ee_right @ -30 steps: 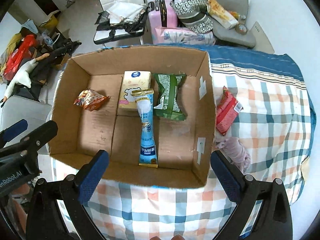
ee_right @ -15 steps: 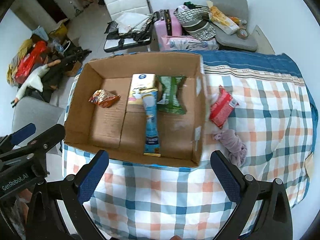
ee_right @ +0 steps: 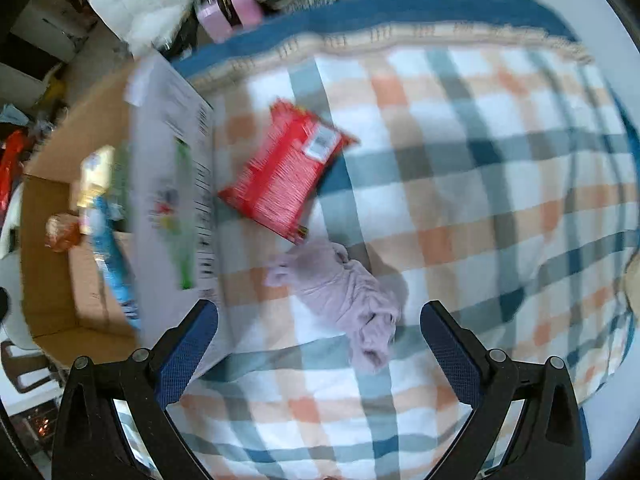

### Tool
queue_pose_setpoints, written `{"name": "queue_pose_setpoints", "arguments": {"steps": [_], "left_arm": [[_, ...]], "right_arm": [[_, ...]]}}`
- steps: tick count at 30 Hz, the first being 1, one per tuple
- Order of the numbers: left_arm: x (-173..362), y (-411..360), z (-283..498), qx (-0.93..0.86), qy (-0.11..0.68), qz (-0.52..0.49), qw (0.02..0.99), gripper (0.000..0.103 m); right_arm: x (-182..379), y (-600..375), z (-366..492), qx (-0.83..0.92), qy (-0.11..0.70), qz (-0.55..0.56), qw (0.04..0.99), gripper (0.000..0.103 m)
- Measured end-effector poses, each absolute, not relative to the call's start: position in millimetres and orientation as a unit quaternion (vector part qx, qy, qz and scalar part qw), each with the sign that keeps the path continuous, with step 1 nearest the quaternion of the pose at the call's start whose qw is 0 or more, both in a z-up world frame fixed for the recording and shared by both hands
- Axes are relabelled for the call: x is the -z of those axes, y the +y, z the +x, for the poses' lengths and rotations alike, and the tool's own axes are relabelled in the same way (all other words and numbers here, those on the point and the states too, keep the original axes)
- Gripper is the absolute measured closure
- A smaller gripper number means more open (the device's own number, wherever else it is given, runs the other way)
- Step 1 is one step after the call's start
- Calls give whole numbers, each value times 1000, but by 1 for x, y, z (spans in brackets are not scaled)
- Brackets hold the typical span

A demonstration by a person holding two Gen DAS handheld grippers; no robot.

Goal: Organize soft objects
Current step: 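Grasp the red snack packet with the left tool while the right tool grasps the lilac cloth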

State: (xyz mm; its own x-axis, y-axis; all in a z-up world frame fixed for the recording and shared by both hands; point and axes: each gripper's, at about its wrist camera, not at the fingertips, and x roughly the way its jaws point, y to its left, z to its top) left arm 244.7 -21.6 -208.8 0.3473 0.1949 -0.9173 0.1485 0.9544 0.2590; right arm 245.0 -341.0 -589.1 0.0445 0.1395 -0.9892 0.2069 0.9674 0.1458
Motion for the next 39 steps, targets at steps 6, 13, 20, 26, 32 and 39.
{"name": "queue_pose_setpoints", "arguments": {"steps": [6,13,20,26,32,39], "left_arm": [[220,-77,271,3,567,205,798,6],[218,-148,303,67,562,249,786,6],[294,-230,340,148,644,299,689,6],[357,-259,350,144,678,350,630,6],[400,-264,348,136,710,382,576,6],[414,-251,341,143,738,341,565,37]], "right_arm": [[638,-343,258,10,718,110,687,40],[626,-386,257,3,705,174,688,51],[611,-463,255,46,693,218,686,51],[628,-497,246,65,692,230,681,51],[640,-506,253,67,696,227,678,51],[649,-503,268,60,700,224,675,51]]}}
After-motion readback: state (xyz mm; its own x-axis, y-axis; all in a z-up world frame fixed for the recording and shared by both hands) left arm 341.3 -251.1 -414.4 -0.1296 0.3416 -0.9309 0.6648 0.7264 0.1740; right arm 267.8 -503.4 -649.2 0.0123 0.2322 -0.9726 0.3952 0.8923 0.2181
